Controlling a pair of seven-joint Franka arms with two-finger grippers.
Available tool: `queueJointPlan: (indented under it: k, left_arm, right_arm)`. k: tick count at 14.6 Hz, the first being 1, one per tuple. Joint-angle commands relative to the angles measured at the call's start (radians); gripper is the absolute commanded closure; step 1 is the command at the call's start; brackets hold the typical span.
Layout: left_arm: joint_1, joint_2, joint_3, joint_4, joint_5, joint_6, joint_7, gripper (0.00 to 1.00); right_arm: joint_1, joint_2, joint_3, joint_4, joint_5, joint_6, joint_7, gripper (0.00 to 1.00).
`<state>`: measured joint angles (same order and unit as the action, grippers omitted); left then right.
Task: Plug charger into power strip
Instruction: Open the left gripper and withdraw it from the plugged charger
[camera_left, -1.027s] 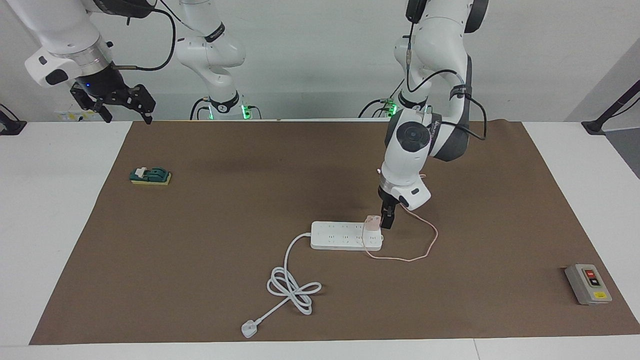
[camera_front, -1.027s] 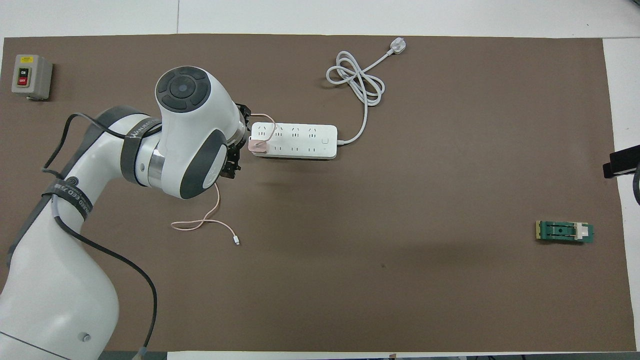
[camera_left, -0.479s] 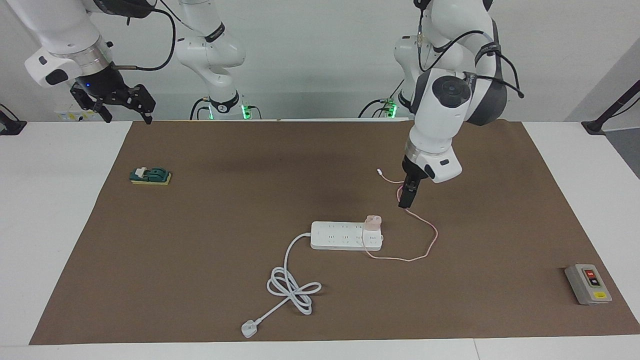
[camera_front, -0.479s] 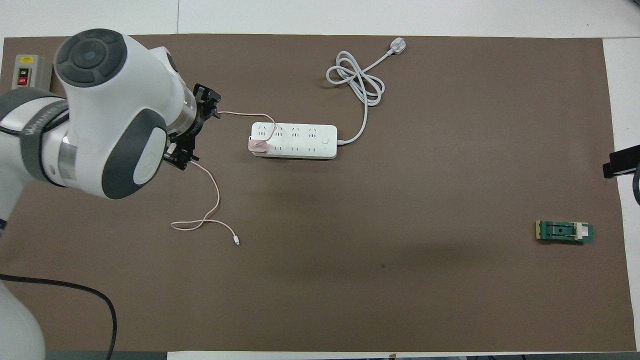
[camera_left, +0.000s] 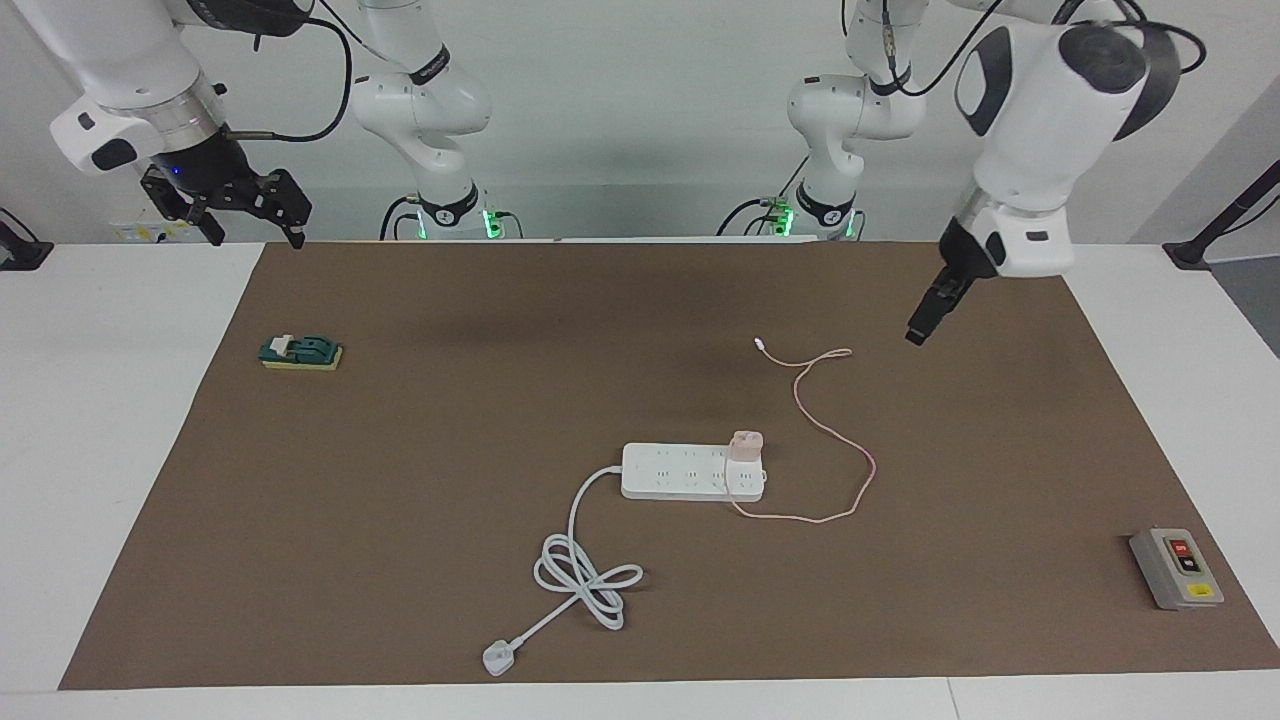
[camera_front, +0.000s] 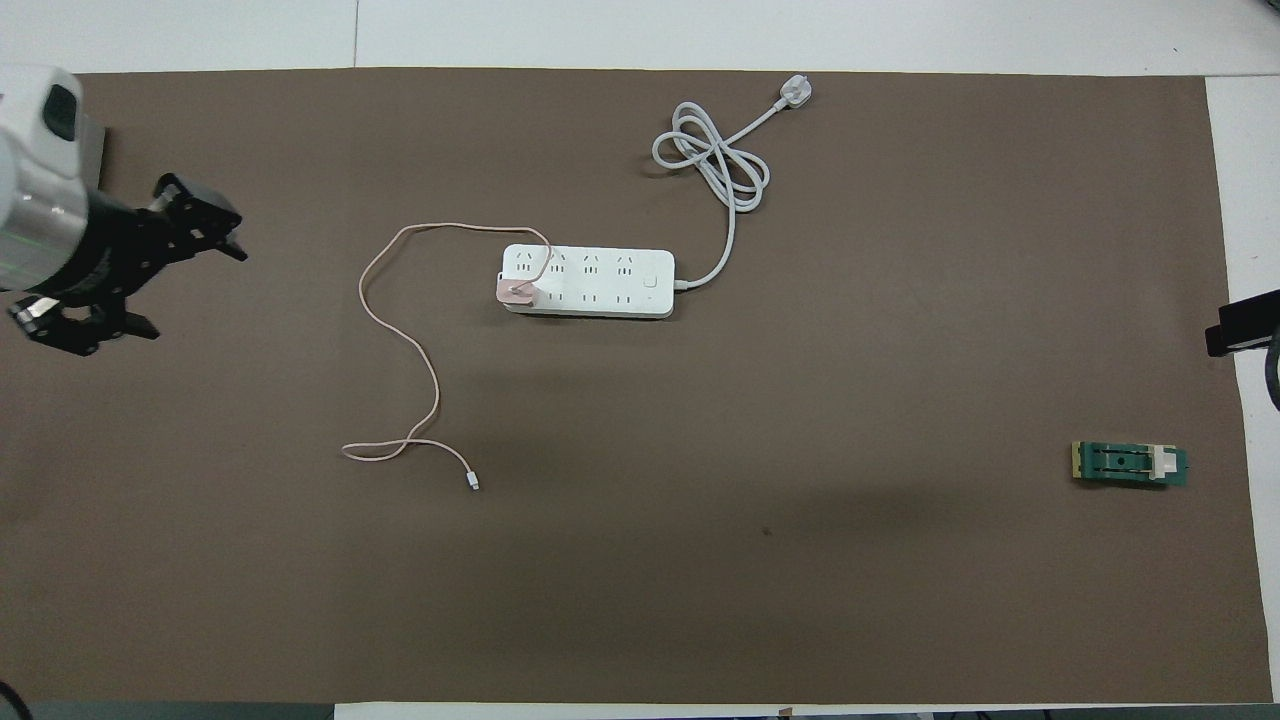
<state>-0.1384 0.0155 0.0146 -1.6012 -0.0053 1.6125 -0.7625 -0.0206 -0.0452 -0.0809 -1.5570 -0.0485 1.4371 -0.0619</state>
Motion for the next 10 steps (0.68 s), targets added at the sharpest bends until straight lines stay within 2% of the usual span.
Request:
queueJointPlan:
  k: [1,3,6,10]
  left_arm:
    - [0.109,-0.083,-0.01,-0.028,-0.015,-0.074,0.255,0.0]
    - [0.155,-0.118,-0.01,-0.045,-0.006,-0.132,0.4,0.0]
    - [0.177,-0.156,-0.005,-0.08,0.028,-0.152,0.575,0.0]
    - [0.161,-0.157,-0.005,-0.094,0.022,-0.063,0.601,0.0]
  right_arm:
    - [-0.013,-0.021,0.01,-0.028,-0.013,0.016,0.002,0.0]
    - [-0.015,-0.021,0.01,-0.028,-0.013,0.014,0.002,0.0]
    - [-0.015,-0.022,0.01,-0.028,-0.014,0.016,0.001,0.0]
    - [-0.013,-0.022,0.01,-0.028,-0.014,0.016,0.001,0.0]
